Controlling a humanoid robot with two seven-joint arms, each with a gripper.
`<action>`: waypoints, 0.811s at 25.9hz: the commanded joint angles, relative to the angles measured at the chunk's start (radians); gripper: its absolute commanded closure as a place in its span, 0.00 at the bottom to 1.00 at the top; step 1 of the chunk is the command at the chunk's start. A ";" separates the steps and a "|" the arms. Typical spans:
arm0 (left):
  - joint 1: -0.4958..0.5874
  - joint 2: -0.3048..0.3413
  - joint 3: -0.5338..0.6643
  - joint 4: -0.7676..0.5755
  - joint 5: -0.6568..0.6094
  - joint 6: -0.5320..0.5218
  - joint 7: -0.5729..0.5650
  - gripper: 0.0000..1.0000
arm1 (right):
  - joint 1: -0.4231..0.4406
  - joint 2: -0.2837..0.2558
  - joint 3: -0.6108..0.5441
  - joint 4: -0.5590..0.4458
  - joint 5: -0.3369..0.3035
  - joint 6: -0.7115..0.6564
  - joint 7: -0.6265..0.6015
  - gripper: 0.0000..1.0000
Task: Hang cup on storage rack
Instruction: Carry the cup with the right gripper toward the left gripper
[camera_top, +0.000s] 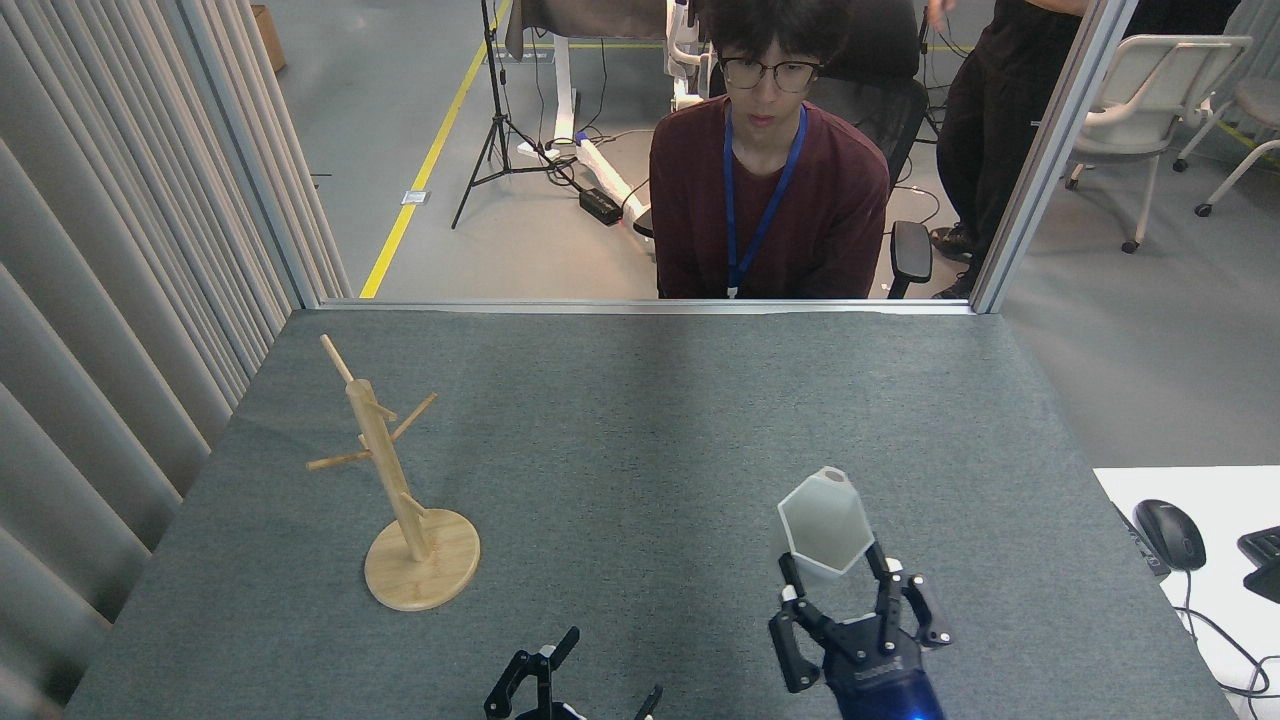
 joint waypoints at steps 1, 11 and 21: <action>-0.024 -0.006 -0.011 0.048 -0.034 0.005 -0.001 0.00 | -0.001 0.055 0.094 -0.002 0.091 0.003 -0.001 0.39; -0.038 -0.008 -0.006 0.051 -0.033 0.010 -0.002 0.00 | 0.010 0.074 0.234 0.013 0.162 0.057 -0.001 0.38; -0.053 -0.009 0.005 0.040 -0.022 0.005 -0.021 0.00 | 0.062 0.051 0.234 0.012 0.165 0.057 -0.012 0.38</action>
